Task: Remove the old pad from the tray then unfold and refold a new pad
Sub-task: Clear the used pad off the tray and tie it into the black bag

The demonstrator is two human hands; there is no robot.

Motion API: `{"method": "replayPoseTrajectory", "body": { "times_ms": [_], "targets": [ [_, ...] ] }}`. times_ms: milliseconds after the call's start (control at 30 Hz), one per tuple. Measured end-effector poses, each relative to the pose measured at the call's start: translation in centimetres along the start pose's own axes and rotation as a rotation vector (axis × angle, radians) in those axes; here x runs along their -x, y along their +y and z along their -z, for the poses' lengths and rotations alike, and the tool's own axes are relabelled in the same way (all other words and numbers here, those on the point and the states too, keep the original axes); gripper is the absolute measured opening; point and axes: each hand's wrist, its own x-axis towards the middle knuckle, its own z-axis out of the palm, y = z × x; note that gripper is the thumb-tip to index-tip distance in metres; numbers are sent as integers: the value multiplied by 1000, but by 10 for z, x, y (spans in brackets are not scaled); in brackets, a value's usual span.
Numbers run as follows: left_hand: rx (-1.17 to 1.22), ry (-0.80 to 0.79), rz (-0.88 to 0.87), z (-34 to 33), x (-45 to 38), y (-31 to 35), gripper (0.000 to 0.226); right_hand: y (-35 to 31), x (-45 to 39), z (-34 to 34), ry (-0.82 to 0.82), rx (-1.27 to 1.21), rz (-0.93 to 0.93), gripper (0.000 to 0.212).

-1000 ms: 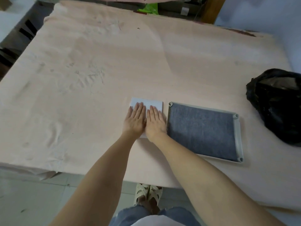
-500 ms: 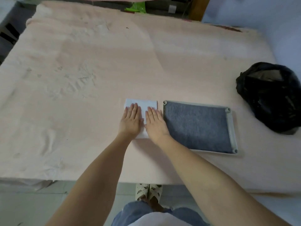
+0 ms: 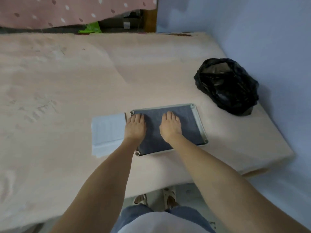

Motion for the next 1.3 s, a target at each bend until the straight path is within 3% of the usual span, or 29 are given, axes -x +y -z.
{"method": "replayPoseTrajectory", "body": {
  "times_ms": [233, 467, 600, 867, 1100, 1300],
  "targets": [
    [-33, -53, 84, -2, -17, 51, 48, 59, -10, -7, 19, -26, -30, 52],
    [-30, -88, 386, 0, -20, 73, 47, 107, -29, -16, -49, -60, -51, 40],
    [-35, -79, 471, -10, -12, 71, 47, 117, -34, -27, -113, -62, -43, 39],
    [-52, -169, 318, -39, 17, 63, 58, 114, -31, -48, -181, 44, -79, 47],
    [-78, -183, 338, -42, 13, 70, 59, 119, -24, -33, -117, -226, -247, 51],
    [-3, -141, 181, -46, 5, 98, 59, 132, -16, -24, -54, -561, -378, 45]
  ]
}}
